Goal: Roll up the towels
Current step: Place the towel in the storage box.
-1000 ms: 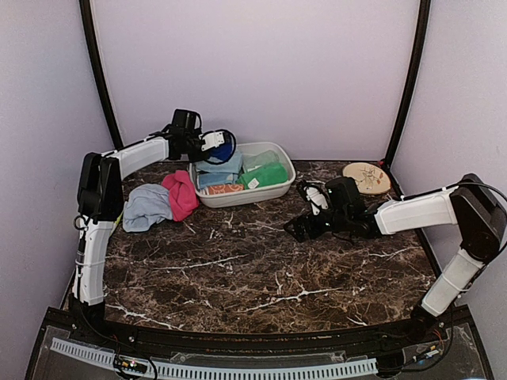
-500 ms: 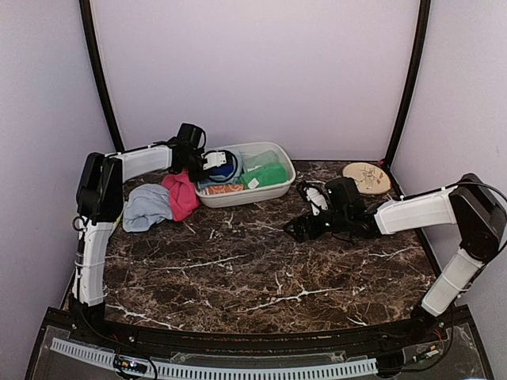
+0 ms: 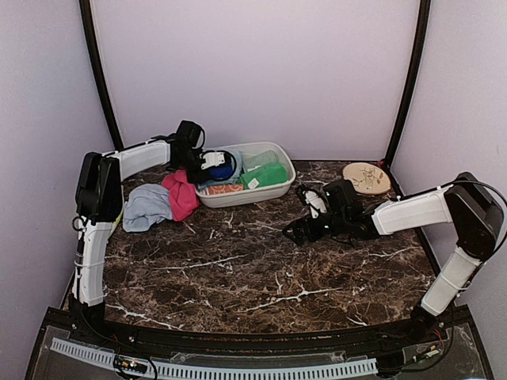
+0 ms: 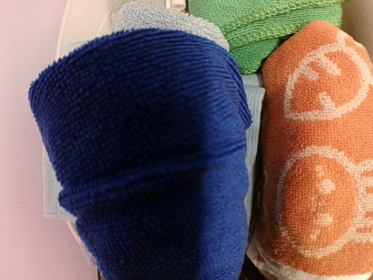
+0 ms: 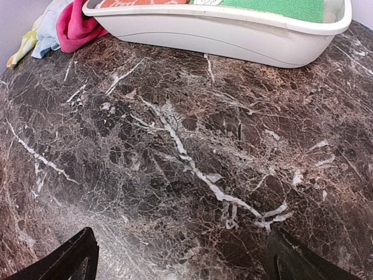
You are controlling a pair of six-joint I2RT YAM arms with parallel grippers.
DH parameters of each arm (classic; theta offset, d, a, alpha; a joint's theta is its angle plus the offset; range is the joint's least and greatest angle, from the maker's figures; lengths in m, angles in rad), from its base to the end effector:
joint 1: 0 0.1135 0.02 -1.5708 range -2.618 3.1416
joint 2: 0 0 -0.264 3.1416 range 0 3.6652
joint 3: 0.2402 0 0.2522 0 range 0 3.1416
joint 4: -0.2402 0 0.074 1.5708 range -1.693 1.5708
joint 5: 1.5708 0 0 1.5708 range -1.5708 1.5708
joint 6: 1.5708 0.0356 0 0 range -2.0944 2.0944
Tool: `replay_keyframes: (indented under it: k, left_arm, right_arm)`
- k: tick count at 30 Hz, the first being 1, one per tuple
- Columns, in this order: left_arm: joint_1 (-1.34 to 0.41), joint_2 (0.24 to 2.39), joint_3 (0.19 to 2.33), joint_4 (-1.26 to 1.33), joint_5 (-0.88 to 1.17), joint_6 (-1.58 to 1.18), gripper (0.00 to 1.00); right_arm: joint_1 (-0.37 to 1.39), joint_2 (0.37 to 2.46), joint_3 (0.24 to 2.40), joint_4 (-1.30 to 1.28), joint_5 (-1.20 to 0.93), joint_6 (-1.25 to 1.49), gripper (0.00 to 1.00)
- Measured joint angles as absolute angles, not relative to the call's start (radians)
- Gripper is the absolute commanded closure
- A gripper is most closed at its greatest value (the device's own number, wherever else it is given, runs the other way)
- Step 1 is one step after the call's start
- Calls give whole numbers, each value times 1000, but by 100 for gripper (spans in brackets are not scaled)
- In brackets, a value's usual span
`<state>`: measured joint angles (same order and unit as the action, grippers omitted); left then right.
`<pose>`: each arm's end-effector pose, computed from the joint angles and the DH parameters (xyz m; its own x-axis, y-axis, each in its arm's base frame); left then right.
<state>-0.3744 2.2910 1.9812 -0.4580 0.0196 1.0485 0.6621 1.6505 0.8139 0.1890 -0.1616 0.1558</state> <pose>0.4880 -0.1925 0.2183 0.0058 0.9287 -0.3707 0.7492 0.2415 0.6167 0.2621 0.2115 0.1692 -0.5799 -0.2578 -0.7728 -0.6256 0.7486 0.2196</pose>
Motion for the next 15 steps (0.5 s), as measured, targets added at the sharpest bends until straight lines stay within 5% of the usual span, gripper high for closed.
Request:
replay_keyframes:
  k: [15]
  left_arm:
    - [-380, 2291, 2057, -600, 77, 1001, 56]
  right_arm:
    - [660, 1650, 814, 185, -172, 163, 0]
